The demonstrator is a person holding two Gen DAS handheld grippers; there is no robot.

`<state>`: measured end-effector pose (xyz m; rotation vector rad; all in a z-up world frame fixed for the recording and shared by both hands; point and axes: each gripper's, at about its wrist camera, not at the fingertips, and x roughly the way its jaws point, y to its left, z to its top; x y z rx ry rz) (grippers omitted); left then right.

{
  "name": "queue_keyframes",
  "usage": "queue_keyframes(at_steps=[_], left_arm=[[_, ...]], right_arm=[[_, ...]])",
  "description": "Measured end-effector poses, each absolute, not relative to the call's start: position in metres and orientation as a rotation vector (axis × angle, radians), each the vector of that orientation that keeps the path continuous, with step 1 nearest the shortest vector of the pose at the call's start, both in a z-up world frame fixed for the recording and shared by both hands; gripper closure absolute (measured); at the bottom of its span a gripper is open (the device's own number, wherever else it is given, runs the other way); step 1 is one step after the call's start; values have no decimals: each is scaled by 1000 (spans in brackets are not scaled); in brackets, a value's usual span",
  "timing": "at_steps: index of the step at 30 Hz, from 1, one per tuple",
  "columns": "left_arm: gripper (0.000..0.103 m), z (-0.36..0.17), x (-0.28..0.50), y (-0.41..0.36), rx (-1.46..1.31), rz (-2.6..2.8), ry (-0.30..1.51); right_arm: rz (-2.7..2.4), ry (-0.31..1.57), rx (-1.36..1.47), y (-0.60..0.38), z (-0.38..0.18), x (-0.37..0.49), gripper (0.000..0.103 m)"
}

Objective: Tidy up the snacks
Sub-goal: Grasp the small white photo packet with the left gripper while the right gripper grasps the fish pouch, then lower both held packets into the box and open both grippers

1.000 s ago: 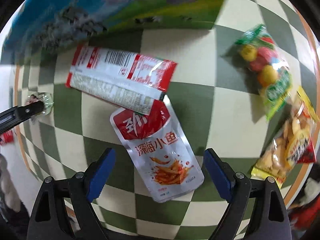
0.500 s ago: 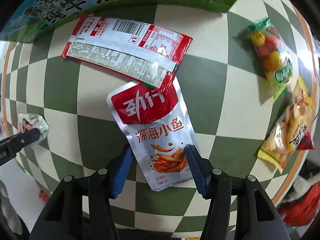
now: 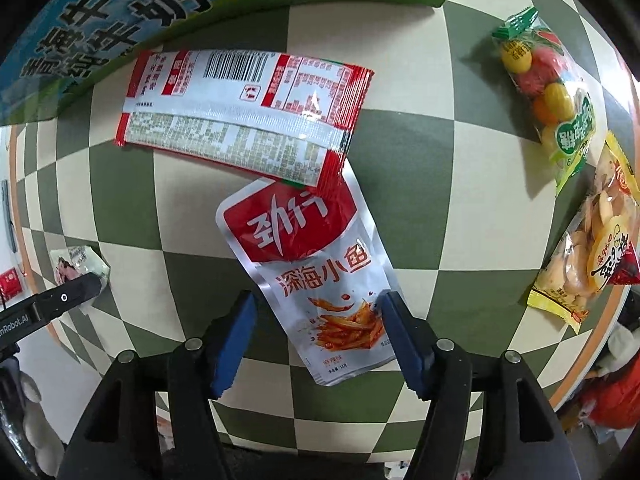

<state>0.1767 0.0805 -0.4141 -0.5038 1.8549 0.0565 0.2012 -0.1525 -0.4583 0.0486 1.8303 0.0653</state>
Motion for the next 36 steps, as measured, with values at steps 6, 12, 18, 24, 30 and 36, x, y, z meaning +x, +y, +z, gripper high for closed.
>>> queue_keyframes(at_steps=[6,12,18,24,30,36], left_arm=[[58,-415,181,85,-508,69,1861],[59,-402,192,89,-440,84,1813],[66,-390,196,80,-314,61,1750],[68,-385,187,86,-294,44,1745],[69,-374,172,84,-237,34,1719],[69,-350,166,67,-205,-15,1683]], right_arm=[[51,1836,45,-157,-457,215,32],[23,1801,-56,-143,-456,220,34],[61,1730,-169,-118,-445,216,54],[90,1679,-178,-111,-433,211,68],[127,1663,-82,-115,-422,202,75],[187,1635,-8,-110,-401,198,99]])
